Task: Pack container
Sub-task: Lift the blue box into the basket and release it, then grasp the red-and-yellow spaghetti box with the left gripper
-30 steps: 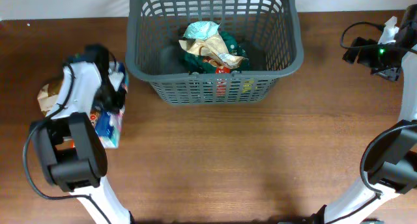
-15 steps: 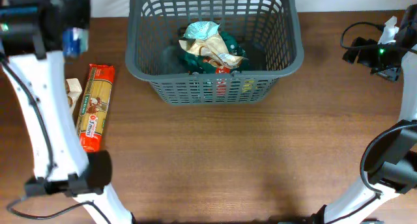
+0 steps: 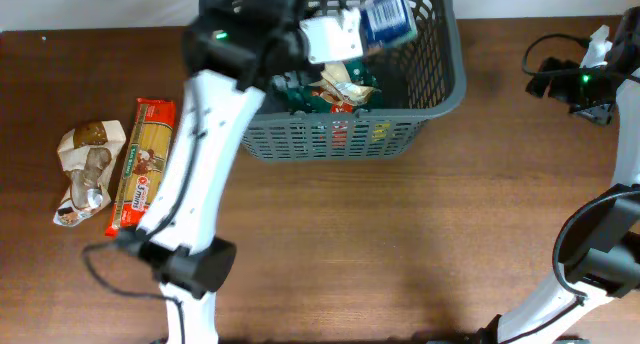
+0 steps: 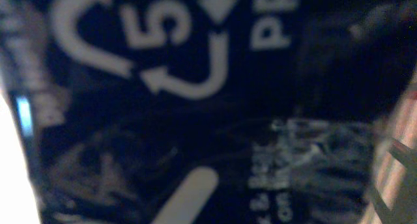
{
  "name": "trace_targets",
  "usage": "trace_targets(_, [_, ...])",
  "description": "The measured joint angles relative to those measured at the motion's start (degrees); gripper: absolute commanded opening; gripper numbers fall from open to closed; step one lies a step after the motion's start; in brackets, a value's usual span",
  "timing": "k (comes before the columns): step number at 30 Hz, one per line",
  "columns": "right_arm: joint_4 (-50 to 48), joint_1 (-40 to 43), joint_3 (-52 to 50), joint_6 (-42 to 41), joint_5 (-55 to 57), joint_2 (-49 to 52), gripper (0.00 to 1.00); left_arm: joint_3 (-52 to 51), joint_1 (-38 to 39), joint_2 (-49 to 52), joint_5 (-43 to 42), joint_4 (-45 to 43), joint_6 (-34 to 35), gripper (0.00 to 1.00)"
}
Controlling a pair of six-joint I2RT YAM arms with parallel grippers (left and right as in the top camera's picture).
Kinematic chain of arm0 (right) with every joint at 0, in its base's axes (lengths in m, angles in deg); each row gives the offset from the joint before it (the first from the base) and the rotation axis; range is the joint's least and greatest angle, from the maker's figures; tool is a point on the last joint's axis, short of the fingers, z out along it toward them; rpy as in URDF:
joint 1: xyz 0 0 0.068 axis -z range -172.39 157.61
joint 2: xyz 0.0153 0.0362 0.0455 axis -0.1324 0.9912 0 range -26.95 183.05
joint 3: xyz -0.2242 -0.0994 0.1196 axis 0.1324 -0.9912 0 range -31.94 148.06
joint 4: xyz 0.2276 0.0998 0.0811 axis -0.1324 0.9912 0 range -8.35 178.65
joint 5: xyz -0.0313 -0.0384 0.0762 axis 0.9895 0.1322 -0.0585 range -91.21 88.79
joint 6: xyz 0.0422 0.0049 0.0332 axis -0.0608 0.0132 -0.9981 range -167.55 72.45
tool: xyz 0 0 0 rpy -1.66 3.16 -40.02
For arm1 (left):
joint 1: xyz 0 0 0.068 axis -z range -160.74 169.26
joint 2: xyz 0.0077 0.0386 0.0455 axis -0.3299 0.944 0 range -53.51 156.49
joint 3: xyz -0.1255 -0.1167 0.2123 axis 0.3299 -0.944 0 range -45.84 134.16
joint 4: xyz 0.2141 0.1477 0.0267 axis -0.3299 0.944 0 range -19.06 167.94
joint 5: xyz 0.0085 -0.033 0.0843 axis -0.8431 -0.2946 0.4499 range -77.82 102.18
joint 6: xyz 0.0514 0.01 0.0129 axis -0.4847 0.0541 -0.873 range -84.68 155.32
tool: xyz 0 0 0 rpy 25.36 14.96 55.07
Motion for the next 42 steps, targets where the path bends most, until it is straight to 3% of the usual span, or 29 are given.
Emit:
trace_targets(8, [0.0, 0.0, 0.0, 0.0, 0.0, 0.0, 0.99, -3.0, -0.1, 12.0, 0.7, -0.5, -2.3, 0.02])
trace_targets(9, [0.0, 0.0, 0.0, 0.0, 0.0, 0.0, 0.99, -3.1, -0.1, 12.7, 0.9, -0.5, -2.4, 0.08])
trace_targets(11, [0.0, 0.0, 0.0, 0.0, 0.0, 0.0, 0.99, -3.1, 0.0, 13.4, 1.3, -0.5, -2.6, 0.42])
trace_targets(12, [0.0, 0.0, 0.0, 0.0, 0.0, 0.0, 0.99, -3.1, 0.0, 13.4, 2.1, -0.5, -2.6, 0.54])
trace_targets(15, [0.0, 0.0, 0.0, 0.0, 0.0, 0.0, 0.99, -1.9, 0.5, 13.2, 6.3, -0.5, -1.8, 0.69])
trace_targets(19, [0.0, 0.0, 0.0, 0.0, 0.0, 0.0, 0.99, 3.5, 1.0, 12.9, 13.2, 0.9, 2.6, 0.99])
trace_targets(26, [0.0, 0.0, 0.0, 0.0, 0.0, 0.0, 0.99, 11.2, -0.7, 0.9, 18.5, 4.0, 11.5, 0.99])
trace_targets(32, [0.0, 0.0, 0.0, 0.0, 0.0, 0.0, 0.99, 9.3, -8.7, -16.0, 20.0, 3.6, 16.1, 0.99])
trace_targets(36, [0.0, 0.0, 0.0, 0.0, 0.0, 0.0, 0.99, -1.8, -15.0, -28.0, 20.7, 0.9, 18.0, 0.99])
trace_targets(42, [0.0, 0.0, 0.0, 0.0, 0.0, 0.0, 0.99, -30.6, -29.2, -41.9, 18.7, -3.5, 25.4, 0.99])
